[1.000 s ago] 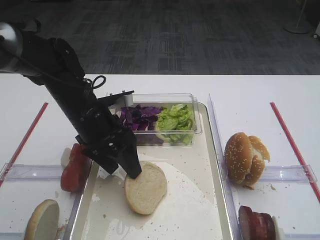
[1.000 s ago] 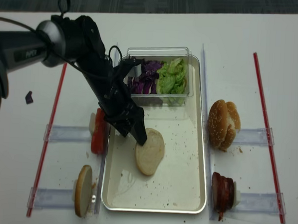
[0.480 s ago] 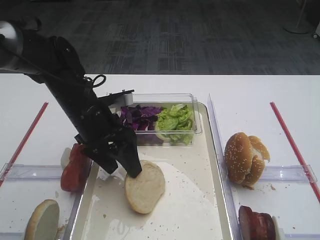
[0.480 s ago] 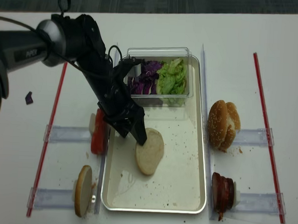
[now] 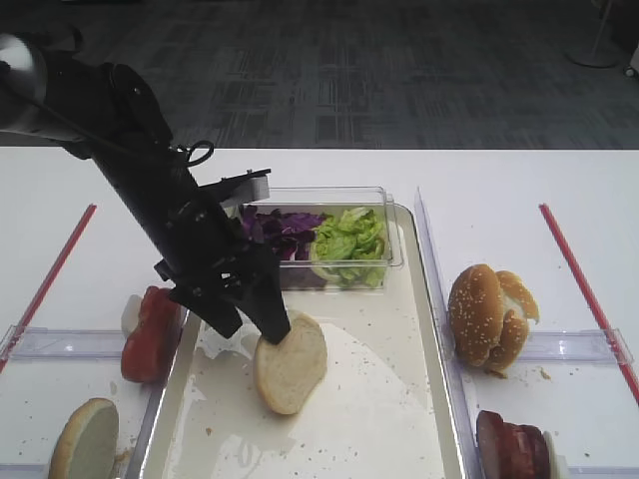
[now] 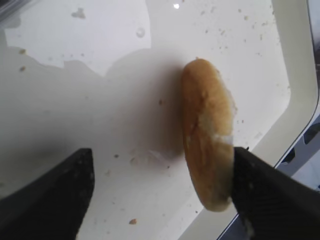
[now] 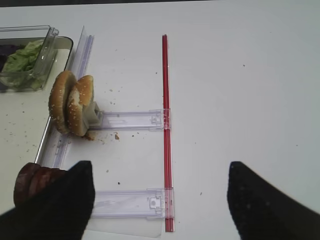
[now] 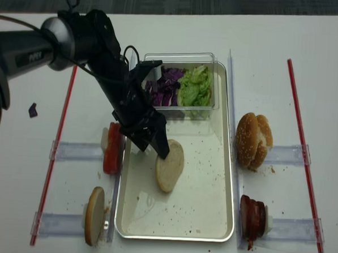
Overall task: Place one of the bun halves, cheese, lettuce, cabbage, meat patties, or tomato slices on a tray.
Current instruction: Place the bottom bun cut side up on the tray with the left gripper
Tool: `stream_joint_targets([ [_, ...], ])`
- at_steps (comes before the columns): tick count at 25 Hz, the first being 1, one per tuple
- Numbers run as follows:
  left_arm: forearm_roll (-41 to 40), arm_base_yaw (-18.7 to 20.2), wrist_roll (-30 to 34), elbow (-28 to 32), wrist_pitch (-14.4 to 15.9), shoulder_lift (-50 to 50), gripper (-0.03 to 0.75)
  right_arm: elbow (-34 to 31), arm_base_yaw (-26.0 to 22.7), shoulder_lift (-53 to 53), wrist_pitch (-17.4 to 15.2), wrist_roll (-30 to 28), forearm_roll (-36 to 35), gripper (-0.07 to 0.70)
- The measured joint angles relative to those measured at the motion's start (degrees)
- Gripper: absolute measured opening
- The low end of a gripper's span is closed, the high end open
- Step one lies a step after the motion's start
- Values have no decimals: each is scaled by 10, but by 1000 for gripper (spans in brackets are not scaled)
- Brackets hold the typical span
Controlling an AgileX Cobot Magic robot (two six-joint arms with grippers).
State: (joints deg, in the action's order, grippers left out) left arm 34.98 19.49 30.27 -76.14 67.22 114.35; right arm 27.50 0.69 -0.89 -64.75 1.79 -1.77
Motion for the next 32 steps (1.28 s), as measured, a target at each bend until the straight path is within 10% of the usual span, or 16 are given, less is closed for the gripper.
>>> stream_joint_targets([
  [32,-40,16,-22,-5,-8,5,639,0,0,0,0,0,0,571],
])
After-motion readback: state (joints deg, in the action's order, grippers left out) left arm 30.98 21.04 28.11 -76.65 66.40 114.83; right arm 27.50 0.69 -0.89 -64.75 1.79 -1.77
